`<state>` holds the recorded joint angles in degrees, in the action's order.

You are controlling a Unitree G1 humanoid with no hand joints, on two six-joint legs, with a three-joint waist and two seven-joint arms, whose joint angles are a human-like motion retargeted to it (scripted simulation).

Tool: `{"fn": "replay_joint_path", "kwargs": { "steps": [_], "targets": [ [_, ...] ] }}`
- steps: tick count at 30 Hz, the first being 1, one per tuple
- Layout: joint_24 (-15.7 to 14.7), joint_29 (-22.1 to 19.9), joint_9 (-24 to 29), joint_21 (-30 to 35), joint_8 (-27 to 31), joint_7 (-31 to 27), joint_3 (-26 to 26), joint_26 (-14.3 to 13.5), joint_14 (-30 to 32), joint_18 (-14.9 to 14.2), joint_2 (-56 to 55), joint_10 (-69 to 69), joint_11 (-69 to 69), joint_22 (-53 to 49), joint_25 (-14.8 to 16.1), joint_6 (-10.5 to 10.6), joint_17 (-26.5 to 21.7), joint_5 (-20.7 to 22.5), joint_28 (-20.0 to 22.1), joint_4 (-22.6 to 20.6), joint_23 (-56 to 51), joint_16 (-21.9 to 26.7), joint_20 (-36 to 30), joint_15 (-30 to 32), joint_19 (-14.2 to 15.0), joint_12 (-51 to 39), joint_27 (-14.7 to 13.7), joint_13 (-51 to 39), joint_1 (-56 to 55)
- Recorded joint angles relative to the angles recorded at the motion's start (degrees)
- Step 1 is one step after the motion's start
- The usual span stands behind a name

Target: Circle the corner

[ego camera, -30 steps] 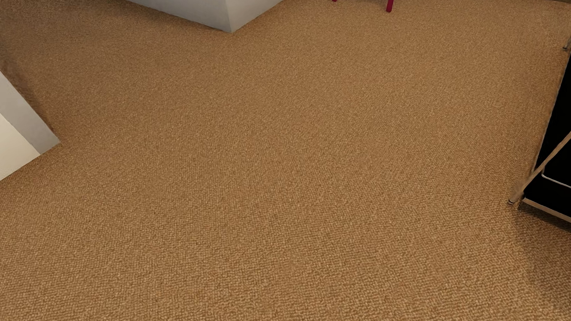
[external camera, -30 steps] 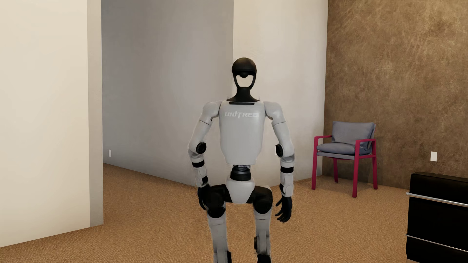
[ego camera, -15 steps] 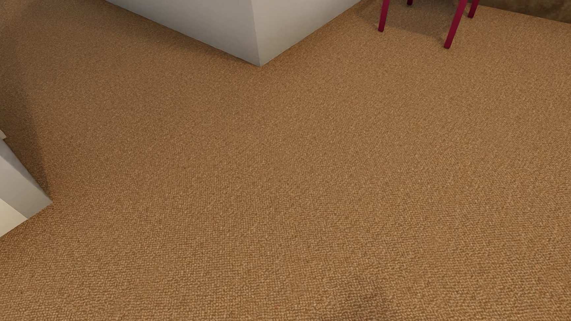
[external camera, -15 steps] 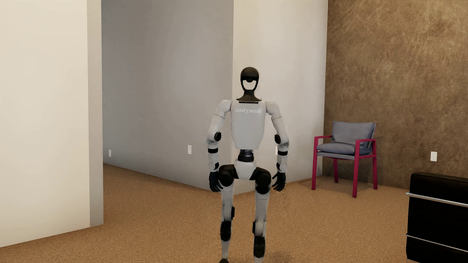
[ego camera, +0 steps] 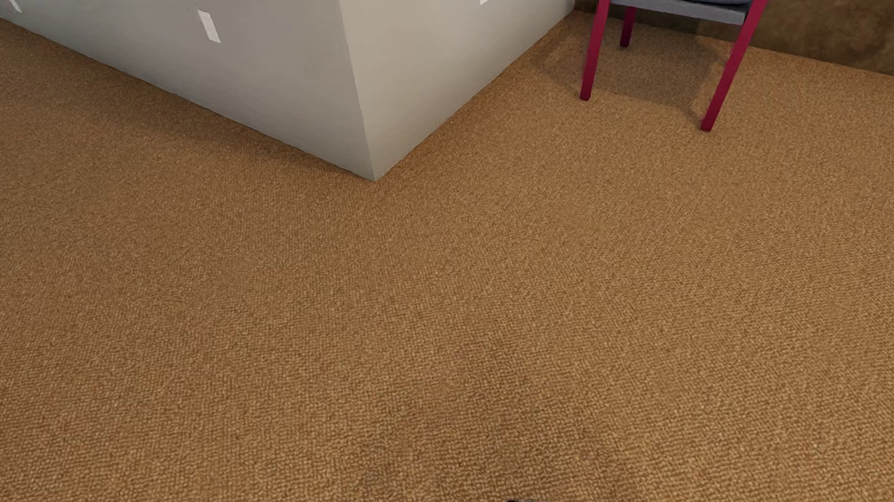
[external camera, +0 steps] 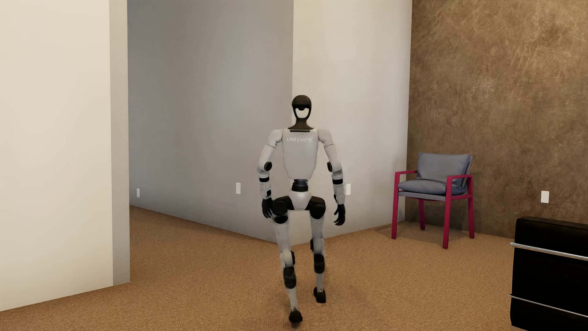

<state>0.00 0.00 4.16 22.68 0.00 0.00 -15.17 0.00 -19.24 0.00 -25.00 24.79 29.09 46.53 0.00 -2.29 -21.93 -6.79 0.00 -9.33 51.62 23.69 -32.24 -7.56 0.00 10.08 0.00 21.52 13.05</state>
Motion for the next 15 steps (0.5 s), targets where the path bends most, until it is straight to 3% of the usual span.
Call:
{"fn": "replay_joint_path", "kwargs": {
  "steps": [2, 3, 4, 5, 6, 7, 10, 11, 12, 14, 15],
  "targets": [
    [0.00, 0.00, -0.43, 0.42, 0.00, 0.00, -3.94, 0.00, -0.81, 0.00, -2.16, 5.06, 6.86, -1.31, 0.00, 2.46, -0.88, -0.98, 0.00, 0.93, 1.12, 0.02, 0.77, 3.42, 0.00, -0.56, 0.00, 1.69, 4.07],
    [0.00, 0.00, -0.76, -2.14, 0.00, 0.00, -4.87, 0.00, 6.68, 0.00, -3.84, 13.12, 13.47, -3.04, 0.00, 4.40, -0.33, 0.49, 0.00, 2.37, 2.01, -0.28, 4.96, 5.35, 0.00, -0.63, 0.00, 2.26, 2.68],
    [0.00, 0.00, -0.18, 0.00, 0.00, 0.00, -5.02, 0.00, 19.54, 0.00, -1.51, 25.17, 17.39, -0.09, 0.00, 6.15, -0.56, 1.06, 0.00, 3.22, 4.52, -1.94, 1.60, 3.42, 0.00, -0.13, 0.00, 1.35, -0.36],
    [0.00, 0.00, 0.29, 0.35, 0.00, 0.00, -2.79, 0.00, 28.33, 0.00, 0.67, 36.85, 19.32, 0.57, 0.00, 6.25, -0.03, 1.18, 0.00, 3.56, 6.02, -2.39, 0.26, 0.54, 0.00, -0.24, 0.00, 0.51, -5.57],
    [0.00, 0.00, 0.77, 0.68, 0.00, 0.00, -0.19, 0.00, 31.61, 0.00, 4.30, 44.07, 18.76, 1.16, 0.00, 6.40, 0.75, 1.12, 0.00, 4.70, 6.61, -2.89, -2.21, -1.39, 0.00, -0.49, 0.00, -0.20, -11.47],
    [0.00, 0.00, 1.18, 1.06, 0.00, 0.00, 2.37, 0.00, 31.96, 0.00, 9.33, 45.97, 16.53, 1.48, 0.00, 4.96, 1.57, -0.55, 0.00, 4.11, 5.99, -3.31, -3.59, -2.13, 0.00, 0.17, 0.00, -0.49, -17.21],
    [0.00, 0.00, 0.97, 2.36, 0.00, 0.00, 11.57, 0.00, 34.99, 0.00, 25.00, 30.42, 7.24, 5.25, 0.00, 1.76, 1.68, -2.96, 0.00, 4.14, -1.06, -4.88, -4.85, -7.56, 0.00, 3.45, 0.00, -0.16, -34.38],
    [0.00, 0.00, 0.81, 2.64, 0.00, 0.00, 15.41, 0.00, 34.91, 0.00, 29.65, 23.19, 5.09, 4.92, 0.00, 0.99, 1.05, -3.48, 0.00, 4.83, -4.21, -4.23, -5.23, -9.19, 0.00, 5.28, 0.00, 0.00, -38.45],
    [0.00, 0.00, 0.67, 2.03, 0.00, 0.00, 18.64, 0.00, 31.03, 0.00, 33.84, 15.36, 3.60, 4.90, 0.00, 1.02, 0.16, -3.43, 0.00, 5.68, -7.00, -3.57, -4.82, -10.80, 0.00, 6.69, 0.00, -0.38, -42.23],
    [0.00, 0.00, 0.00, 3.05, 0.00, 0.00, 25.79, 0.00, 12.49, 0.00, 39.75, 4.54, 2.82, 7.01, 0.00, 0.86, -2.15, -3.33, 0.00, 9.05, -9.18, -2.73, -4.82, -12.92, 0.00, 9.63, 0.00, -2.69, -47.07],
    [0.00, 0.00, 0.36, 3.32, 0.00, 0.00, 29.09, 0.00, 7.11, 0.00, 42.56, 3.31, 3.20, 7.91, 0.00, 0.16, -2.51, -3.95, 0.00, 11.42, -8.88, -1.81, -5.30, -11.86, 0.00, 11.33, 0.00, -4.06, -47.73]
  ]
}}
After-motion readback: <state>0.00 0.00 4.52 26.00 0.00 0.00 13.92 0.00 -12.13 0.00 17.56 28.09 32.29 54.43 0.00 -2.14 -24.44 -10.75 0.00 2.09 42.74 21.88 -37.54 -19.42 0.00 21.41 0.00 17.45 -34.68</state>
